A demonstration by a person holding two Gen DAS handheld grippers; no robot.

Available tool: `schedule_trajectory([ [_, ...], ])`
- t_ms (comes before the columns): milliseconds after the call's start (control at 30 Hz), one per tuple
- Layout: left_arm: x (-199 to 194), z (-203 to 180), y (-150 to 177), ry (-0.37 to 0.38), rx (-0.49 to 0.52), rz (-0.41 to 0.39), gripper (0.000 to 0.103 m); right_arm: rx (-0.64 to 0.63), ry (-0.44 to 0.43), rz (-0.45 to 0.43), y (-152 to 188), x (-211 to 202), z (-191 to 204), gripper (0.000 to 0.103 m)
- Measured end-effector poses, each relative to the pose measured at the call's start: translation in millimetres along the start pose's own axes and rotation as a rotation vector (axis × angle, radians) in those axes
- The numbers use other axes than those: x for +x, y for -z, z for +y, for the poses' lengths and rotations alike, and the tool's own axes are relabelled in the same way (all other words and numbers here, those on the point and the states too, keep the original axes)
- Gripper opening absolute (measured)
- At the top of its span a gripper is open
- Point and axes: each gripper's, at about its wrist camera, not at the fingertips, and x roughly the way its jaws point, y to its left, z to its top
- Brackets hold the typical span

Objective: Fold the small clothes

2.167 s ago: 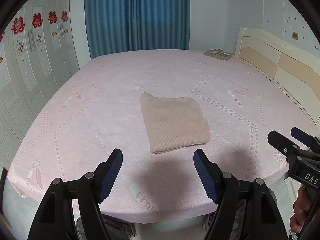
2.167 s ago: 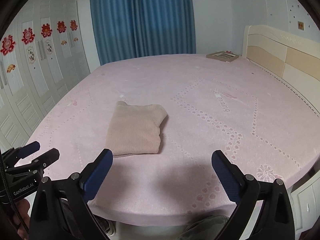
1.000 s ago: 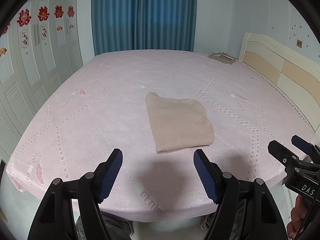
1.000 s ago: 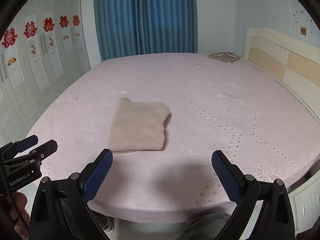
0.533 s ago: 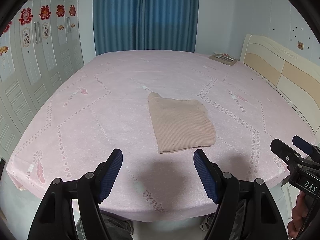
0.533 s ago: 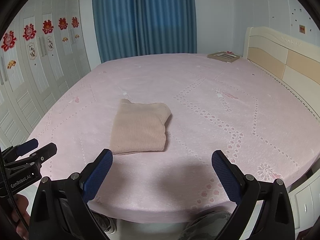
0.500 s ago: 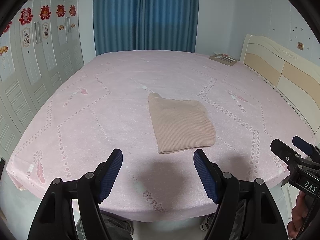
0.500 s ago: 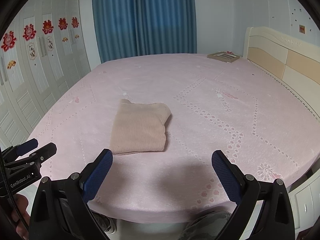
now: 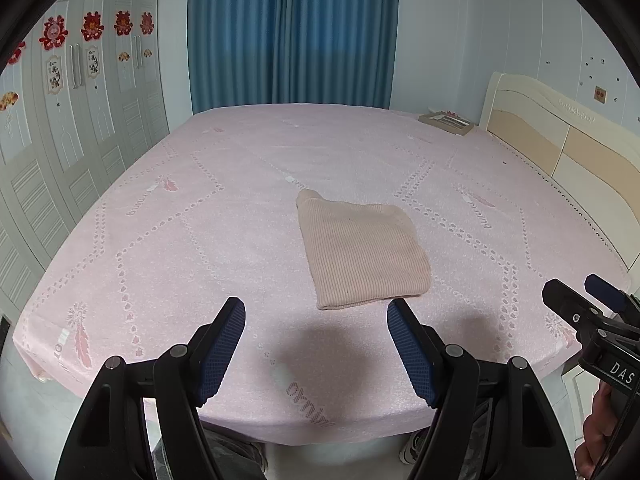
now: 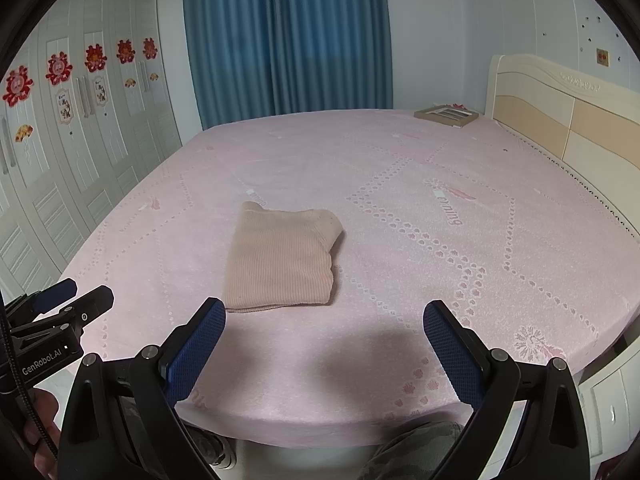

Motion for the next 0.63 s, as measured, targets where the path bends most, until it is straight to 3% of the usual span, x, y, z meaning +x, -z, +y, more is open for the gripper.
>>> schedule_trajectory([
  [633,-7.2,0.4,-9.5,0.023,-0.003,-0.030,0.073,0.016,-0.018,-0.014,-4.5,-3.8,-5.5,0.098],
])
